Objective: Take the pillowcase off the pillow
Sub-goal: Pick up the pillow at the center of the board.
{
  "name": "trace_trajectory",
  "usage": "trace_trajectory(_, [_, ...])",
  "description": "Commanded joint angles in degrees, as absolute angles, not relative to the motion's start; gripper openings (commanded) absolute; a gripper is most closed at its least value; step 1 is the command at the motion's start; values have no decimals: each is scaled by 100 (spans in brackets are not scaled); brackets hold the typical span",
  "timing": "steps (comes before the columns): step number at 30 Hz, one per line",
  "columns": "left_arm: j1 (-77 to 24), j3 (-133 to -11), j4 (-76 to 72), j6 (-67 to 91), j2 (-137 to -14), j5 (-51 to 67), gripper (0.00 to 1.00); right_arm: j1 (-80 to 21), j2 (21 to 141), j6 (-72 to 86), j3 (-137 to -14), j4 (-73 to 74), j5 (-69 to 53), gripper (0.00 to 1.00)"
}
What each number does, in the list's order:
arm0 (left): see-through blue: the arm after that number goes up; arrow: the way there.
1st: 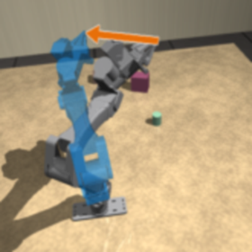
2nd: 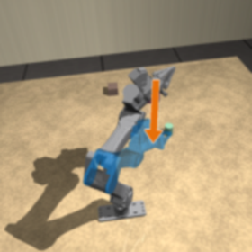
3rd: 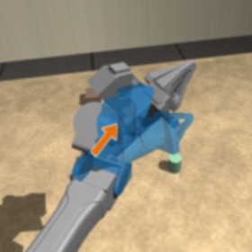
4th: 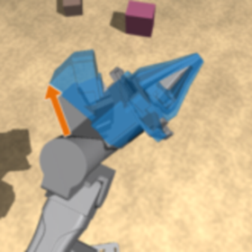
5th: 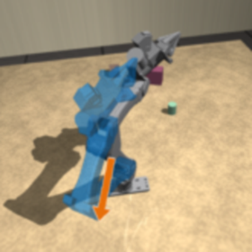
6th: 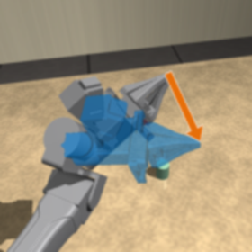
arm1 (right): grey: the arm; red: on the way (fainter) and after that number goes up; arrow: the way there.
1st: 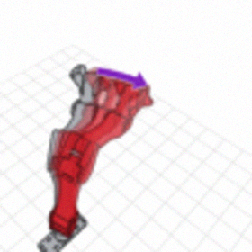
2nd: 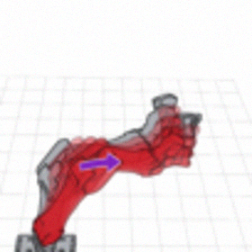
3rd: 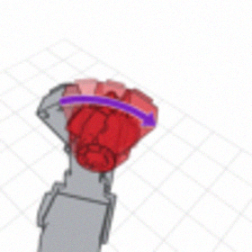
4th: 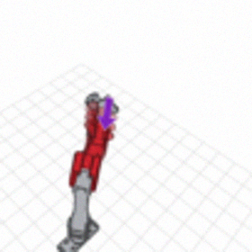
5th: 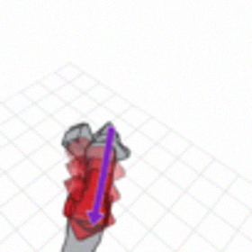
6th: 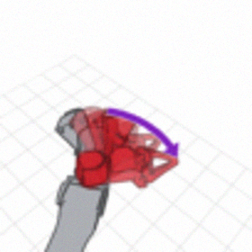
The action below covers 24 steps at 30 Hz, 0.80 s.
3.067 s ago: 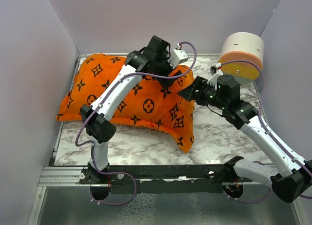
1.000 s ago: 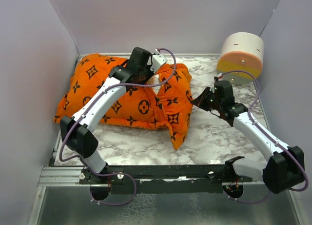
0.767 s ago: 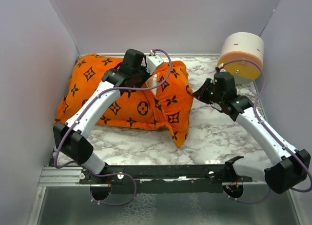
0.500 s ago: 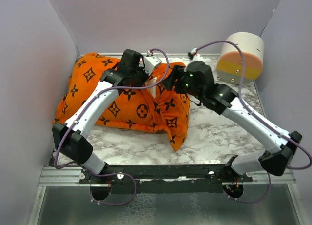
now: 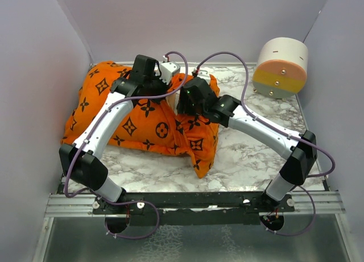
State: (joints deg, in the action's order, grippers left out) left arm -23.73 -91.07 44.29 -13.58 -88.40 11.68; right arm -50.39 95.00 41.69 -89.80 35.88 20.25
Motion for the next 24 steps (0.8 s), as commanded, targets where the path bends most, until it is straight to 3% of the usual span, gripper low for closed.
trace_trajectory(1, [-2213, -9019, 4915, -1350, -8822, 1140, 0, -5111, 9547, 4289, -9104, 3745, 2336, 59])
trace_trajectory(5, [-2172, -8989, 4911, -1331, -8850, 1210, 0, -5181, 9497, 4285, -9124, 3729, 2473, 61])
trace_trajectory(9, [-2145, -9043, 4941, -1303, -8875, 1244, 0, -5185, 9786, 4277, -9382, 4033, 2694, 54])
trace_trajectory(11, [-2133, -9060, 4979, -1347, -8838, 1219, 0, -5181, 9915, 4263, -9451, 4285, 3101, 43])
trace_trajectory(15, [-2044, -9017, 5013, -1502, -8699, 1148, 0, -4845, 9676, 4261, -9089, 4589, 3384, 10])
trace_trajectory(17, [-2007, -8973, 5002, -1580, -8651, 1106, 0, -4565, 9315, 4218, -8627, 4335, 3196, 1])
trace_trajectory(24, [-1962, -8911, 4992, -1638, -8549, 1074, 0, -3764, 8594, 4210, -7614, 4032, 2559, 1])
